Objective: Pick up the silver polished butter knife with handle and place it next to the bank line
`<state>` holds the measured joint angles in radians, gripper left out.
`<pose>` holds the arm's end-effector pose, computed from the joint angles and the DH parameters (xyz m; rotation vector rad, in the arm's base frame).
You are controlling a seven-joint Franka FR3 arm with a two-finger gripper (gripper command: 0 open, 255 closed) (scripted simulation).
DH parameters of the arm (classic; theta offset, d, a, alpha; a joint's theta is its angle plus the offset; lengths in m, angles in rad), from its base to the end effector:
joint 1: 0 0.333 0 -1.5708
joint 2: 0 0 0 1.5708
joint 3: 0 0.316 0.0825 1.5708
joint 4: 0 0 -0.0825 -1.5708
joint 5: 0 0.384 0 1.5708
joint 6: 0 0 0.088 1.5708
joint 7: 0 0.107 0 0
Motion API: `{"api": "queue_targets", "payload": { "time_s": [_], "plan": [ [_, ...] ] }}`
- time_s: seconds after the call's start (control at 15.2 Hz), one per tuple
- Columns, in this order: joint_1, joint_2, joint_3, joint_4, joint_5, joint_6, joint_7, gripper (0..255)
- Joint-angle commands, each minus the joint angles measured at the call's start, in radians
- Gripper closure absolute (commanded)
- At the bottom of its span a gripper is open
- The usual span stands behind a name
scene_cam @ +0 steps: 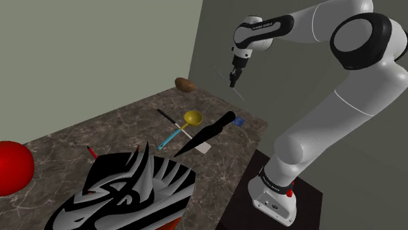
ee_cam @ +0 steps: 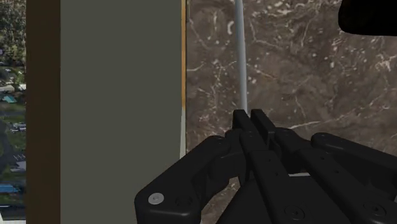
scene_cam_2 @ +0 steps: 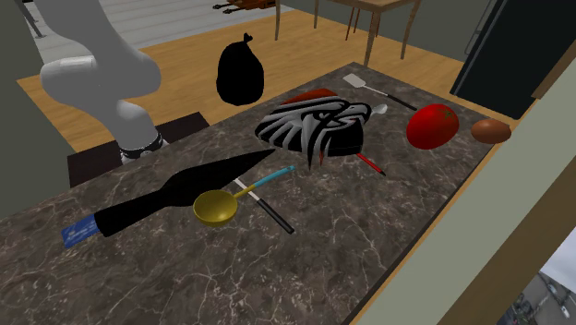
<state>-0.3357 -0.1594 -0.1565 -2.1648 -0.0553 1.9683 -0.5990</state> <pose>0.4367 -0.2407 0.4601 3.1319 0.2064 -0.0730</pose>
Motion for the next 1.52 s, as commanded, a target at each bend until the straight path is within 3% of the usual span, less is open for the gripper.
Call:
{"api": "queue_targets", "payload": {
  "time_s": [0.0,0.92,1.45],
  "plan": [
    [-0.014,0.023,-0.017,-0.018,-0.001,0.036,-0.006,255],
    [-0.064,0.107,0.026,-0.126,0.012,0.226,-0.013,255],
    [-0.088,0.107,0.050,-0.126,0.013,0.226,-0.015,255]
  ]
}}
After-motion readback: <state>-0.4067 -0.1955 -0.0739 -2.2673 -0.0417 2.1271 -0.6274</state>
